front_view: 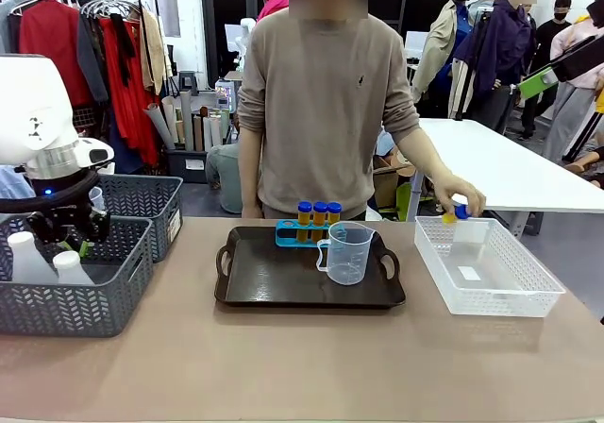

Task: Prepare the laboratory tools.
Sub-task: Pick up one Small flask and place it on the Handle tray.

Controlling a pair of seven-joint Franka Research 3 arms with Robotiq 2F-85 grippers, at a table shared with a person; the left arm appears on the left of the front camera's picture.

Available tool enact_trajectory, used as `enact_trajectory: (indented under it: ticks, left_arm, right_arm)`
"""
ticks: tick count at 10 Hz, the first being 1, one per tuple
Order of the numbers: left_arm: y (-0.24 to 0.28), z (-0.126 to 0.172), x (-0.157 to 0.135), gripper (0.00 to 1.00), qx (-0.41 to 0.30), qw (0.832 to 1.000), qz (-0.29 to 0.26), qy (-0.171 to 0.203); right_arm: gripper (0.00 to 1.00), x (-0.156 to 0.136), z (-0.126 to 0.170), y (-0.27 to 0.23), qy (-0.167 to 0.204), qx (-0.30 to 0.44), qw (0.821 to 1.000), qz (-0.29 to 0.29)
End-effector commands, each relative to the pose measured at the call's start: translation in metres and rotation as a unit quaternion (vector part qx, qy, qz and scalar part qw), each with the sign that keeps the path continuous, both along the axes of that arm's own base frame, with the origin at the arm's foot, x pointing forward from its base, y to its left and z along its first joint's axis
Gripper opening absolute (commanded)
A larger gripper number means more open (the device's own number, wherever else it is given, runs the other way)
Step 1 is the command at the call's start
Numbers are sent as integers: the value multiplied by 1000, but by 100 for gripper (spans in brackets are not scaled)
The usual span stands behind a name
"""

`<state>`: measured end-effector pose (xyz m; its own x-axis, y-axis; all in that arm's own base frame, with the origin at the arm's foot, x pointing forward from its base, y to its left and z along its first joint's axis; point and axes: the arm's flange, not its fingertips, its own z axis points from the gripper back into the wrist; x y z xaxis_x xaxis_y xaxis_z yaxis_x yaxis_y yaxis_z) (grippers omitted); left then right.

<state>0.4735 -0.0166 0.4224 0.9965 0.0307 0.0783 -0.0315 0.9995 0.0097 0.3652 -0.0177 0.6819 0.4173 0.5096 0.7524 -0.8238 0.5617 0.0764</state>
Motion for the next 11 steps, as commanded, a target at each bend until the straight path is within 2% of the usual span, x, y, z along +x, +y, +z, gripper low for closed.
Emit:
enact_trajectory:
  ticks: [1, 4, 6, 11]
  left_arm:
    - [2, 8, -2, 39, 3, 1000, -9, 2]
    - [1, 14, -12, 98, 19, 1000, -9, 0]
    - [3, 18, -22, 100, 9, 1000, -6, 5]
    - [8, -1, -34, 100, 0, 1000, 5, 29]
  right_arm:
    - [100, 0, 1, 1, -8, 12, 1000, 9]
    - [100, 0, 1, 1, -8, 12, 1000, 9]
    - [100, 0, 1, 1, -8, 12, 1000, 9]
    - [100, 0, 1, 1, -8, 12, 1000, 9]
